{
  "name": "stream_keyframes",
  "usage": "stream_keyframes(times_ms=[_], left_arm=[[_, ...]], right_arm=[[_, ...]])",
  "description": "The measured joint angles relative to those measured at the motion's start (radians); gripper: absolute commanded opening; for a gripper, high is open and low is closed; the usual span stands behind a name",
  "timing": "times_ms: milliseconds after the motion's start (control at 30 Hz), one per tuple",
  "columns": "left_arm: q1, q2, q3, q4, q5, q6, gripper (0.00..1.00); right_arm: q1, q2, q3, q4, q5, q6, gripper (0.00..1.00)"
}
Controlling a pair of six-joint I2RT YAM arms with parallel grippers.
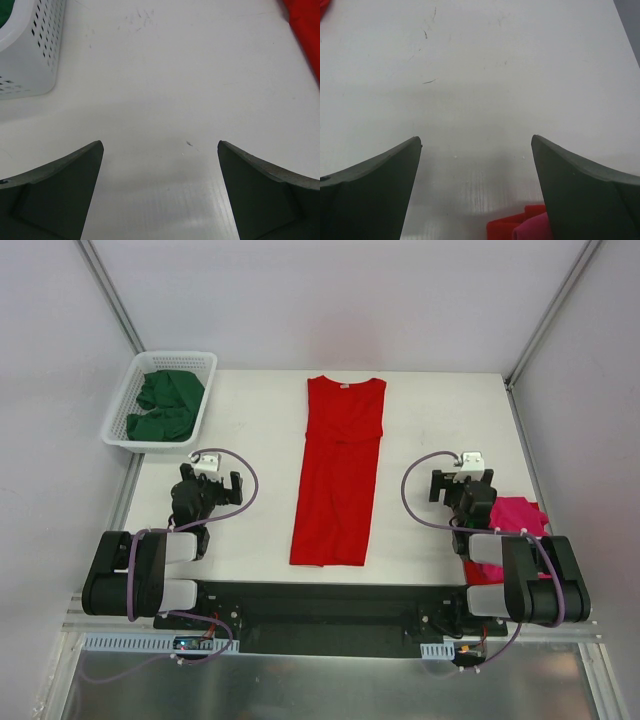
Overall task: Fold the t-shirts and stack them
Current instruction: Grab the bottom of the folded rectangular tshirt with both arms
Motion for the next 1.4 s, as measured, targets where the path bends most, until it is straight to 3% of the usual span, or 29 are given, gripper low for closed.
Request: stream_keyframes(times_ms=[1400], left_arm=[[0.0,0.0,0.0,-0.001,-0.01,-0.01,0.99]], right_arm=[[-0.021,0.0,0.014,-0.035,-0.055,0.015,0.96]])
